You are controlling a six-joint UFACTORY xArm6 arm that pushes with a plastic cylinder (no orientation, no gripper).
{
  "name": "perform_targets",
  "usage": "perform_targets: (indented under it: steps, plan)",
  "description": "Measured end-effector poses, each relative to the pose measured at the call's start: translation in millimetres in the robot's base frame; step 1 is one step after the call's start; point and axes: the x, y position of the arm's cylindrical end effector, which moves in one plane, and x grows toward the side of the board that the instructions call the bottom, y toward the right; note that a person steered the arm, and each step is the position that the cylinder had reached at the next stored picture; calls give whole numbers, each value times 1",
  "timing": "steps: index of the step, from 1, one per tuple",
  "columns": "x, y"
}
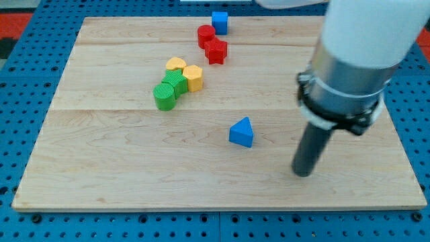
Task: Move the arm towards bottom left to the board
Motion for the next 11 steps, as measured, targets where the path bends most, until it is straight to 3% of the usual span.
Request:
perform_targets:
  steps: [3, 5, 11]
  plan:
    - [-110, -87]
    - [-49, -100]
    - [-25, -272]
